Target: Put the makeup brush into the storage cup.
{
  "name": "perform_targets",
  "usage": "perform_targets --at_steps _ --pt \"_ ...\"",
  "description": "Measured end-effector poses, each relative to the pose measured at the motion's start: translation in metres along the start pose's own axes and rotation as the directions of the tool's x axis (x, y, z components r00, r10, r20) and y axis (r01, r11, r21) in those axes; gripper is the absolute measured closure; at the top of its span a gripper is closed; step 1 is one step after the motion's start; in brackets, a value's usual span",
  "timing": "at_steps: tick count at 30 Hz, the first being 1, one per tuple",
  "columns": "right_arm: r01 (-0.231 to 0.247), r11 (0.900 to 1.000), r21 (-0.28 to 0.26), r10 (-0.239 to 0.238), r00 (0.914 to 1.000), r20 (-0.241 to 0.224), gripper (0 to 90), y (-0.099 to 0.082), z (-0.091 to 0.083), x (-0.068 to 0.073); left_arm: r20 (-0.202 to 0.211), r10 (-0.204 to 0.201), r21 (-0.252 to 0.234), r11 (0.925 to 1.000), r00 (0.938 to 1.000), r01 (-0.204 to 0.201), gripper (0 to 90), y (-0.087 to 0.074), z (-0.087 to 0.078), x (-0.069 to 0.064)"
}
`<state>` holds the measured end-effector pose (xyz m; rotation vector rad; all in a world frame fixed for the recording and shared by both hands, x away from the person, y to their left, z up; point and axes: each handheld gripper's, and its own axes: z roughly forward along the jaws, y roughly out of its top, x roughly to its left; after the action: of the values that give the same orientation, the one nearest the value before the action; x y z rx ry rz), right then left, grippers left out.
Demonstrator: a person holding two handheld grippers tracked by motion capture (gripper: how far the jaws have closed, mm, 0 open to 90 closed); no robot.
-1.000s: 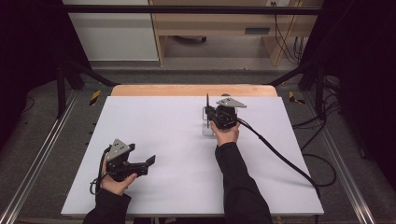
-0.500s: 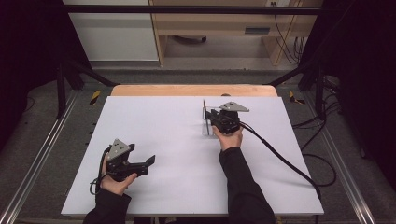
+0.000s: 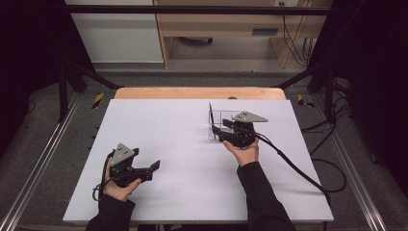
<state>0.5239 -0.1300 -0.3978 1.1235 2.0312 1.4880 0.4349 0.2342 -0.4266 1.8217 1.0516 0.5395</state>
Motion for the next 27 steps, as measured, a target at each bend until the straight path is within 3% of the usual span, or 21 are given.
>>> perform_targets --at_steps 7,13,18,27 --pt "0.017 0.9998 -0.012 -0.017 0.9998 -0.012 29.5 -0.004 -0.021 0.003 -0.001 -0.003 -0.002 1.0000 1.0000 0.003 6.5 0.000 -0.001 0.001" --pt "0.051 0.9987 0.006 -0.051 0.9986 0.014 18.4 -0.009 -0.036 0.004 -0.002 0.000 0.001 1.0000 1.0000 0.000 6.1 0.000 -0.001 0.001" --pt "0.050 0.9987 0.004 -0.050 0.9987 -0.004 14.3 -0.013 -0.048 0.004 -0.003 0.000 0.004 1.0000 1.0000 0.000 5.8 0.000 -0.001 0.002" --pt "0.055 0.9982 0.023 -0.056 0.9982 0.024 8.5 -0.027 -0.069 -0.002 -0.001 0.005 0.013 0.9999 1.0000 -0.005 5.2 -0.001 0.001 0.001"
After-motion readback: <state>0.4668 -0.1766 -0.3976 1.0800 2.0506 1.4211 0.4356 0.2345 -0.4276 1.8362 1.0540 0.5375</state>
